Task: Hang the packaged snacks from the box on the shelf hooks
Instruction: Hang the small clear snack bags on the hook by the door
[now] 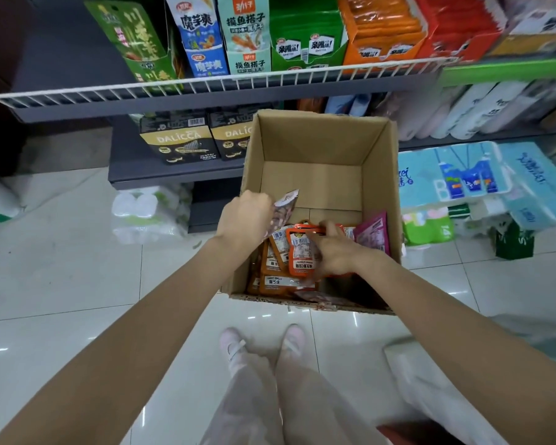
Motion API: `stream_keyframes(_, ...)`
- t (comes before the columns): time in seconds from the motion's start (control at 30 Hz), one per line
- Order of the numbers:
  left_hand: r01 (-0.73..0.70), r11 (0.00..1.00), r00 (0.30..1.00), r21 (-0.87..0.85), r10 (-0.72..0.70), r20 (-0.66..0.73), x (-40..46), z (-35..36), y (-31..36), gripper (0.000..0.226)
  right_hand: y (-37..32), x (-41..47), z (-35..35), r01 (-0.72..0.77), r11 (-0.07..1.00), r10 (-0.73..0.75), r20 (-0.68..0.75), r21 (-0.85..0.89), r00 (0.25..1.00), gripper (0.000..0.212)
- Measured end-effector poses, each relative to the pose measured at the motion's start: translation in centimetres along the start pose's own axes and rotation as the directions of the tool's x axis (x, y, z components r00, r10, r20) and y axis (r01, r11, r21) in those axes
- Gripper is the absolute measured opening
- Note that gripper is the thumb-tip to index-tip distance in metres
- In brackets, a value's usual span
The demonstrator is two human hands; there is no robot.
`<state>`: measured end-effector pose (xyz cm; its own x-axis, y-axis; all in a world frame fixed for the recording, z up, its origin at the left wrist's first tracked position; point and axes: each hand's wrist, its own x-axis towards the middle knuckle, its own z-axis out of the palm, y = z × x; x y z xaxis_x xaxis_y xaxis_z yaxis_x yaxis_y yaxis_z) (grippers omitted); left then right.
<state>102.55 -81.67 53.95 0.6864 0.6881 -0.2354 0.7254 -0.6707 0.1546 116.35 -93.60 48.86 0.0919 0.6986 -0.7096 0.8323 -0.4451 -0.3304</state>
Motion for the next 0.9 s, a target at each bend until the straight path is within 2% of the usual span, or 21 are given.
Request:
stream_keyframes(0.07, 0.009, 0.999, 1.000, -0.035, -0.010, -0.016, -0.4, -0.1, -0.2, 0.022, 0.1, 0.0, -0.1, -0.001, 0.998, 0.004, 0.051, -0.061, 0.999, 0.104)
stream_keyframes(0.1, 0.018, 0.998, 0.999, -0.065, -0.020, -0.031, -0.6, -0.4, -0.3, 0.021, 0.1, 0.0, -0.4, 0.017, 0.998, -0.014, 0.055, -0.053, 0.998, 0.091)
stream_keyframes(0.2, 0.075, 0.970, 0.987, -0.232, -0.105, -0.120, -0.7, -1.5, -0.8, 0.025, -0.2, 0.0, -2.6, 0.115, 0.993, -0.115, 0.013, 0.028, 0.993, 0.022)
stream_keyframes(0.23, 0.081, 0.956, 0.979, -0.283, -0.129, -0.155, -0.7, -2.1, -0.9, 0.026, -0.3, -0.2, -3.6, 0.135, 0.990, -0.134, -0.025, 0.030, 0.991, 0.016)
stream_keyframes(0.3, 0.065, 0.935, 0.966, -0.348, -0.147, -0.214, -0.7, -3.5, -0.9, 0.026, -0.4, -0.8, -5.6, 0.140, 0.990, -0.134, -0.138, 0.030, 0.981, 0.035)
stream_keyframes(0.37, 0.034, 0.934, 0.952, -0.356, -0.139, -0.273, -0.8, -5.2, -0.8, 0.024, -0.2, -1.1, -7.3, 0.180, 0.975, -0.134, -0.302, 0.131, 0.944, 0.029)
stream_keyframes(0.47, 0.005, 0.954, 0.917, -0.298, -0.123, -0.379, -0.6, -8.2, -0.9, 0.022, -1.0, -2.6, -10.7, 0.368, 0.871, -0.160, -0.520, 0.325, 0.839, 0.012)
stream_keyframes(0.57, -0.031, 0.944, 0.904, -0.330, -0.114, -0.413, -0.3, -11.4, -1.5, 0.020, -3.9, -5.0, -14.6, 0.498, 0.806, -0.239, -0.594, 0.321, 0.768, 0.013)
stream_keyframes(0.7, -0.135, 0.868, 0.882, -0.477, -0.115, -0.458, -0.6, -16.5, -2.8, 0.021, -8.0, -7.2, -18.9, 0.583, 0.788, -0.324, -0.671, 0.199, 0.667, 0.021)
stream_keyframes(0.8, -0.179, 0.837, 0.848, -0.517, -0.136, -0.513, -1.3, -20.2, -4.2, 0.021, -11.5, -7.7, -21.4, 0.610, 0.782, -0.296, -0.784, 0.129, 0.546, 0.019)
stream_keyframes(0.9, -0.149, 0.860, 0.778, -0.488, -0.202, -0.594, -1.5, -23.1, -6.6, 0.017, -15.1, -7.9, -23.5, 0.673, 0.715, -0.219, -0.852, 0.190, 0.475, 0.017)
